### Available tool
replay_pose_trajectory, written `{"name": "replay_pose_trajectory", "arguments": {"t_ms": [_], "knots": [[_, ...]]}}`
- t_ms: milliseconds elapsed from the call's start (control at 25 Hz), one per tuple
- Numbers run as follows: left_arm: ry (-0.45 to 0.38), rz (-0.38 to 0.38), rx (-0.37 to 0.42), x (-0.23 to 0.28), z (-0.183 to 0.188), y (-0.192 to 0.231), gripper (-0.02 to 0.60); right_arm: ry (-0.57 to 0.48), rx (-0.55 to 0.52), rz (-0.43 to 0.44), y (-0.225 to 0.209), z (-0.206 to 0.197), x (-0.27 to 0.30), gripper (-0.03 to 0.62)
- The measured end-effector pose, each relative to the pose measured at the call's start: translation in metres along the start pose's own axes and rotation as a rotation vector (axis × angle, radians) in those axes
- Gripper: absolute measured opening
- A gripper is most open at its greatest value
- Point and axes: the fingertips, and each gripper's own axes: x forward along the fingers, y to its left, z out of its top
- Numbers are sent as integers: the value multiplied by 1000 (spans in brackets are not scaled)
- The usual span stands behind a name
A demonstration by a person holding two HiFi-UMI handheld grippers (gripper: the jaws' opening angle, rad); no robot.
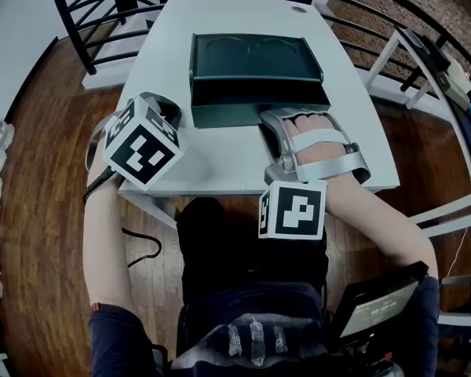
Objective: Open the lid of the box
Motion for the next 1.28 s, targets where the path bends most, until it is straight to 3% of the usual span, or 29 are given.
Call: {"name": "replay_pose_trajectory", "arguments": {"t_ms": [440, 640, 840, 1280], "knots": [[7, 37, -37, -3, 0, 12, 15, -17, -1, 13, 14, 5, -35, 67], [7, 16, -23, 4, 0, 3, 15, -28, -7, 14, 17, 6, -44, 67], [13, 58, -14, -1, 1, 14, 15, -44, -15, 23, 21, 12, -55, 67], [14, 54, -12, 0, 0, 16, 15, -38, -13, 10, 21, 10, -56, 69]]}}
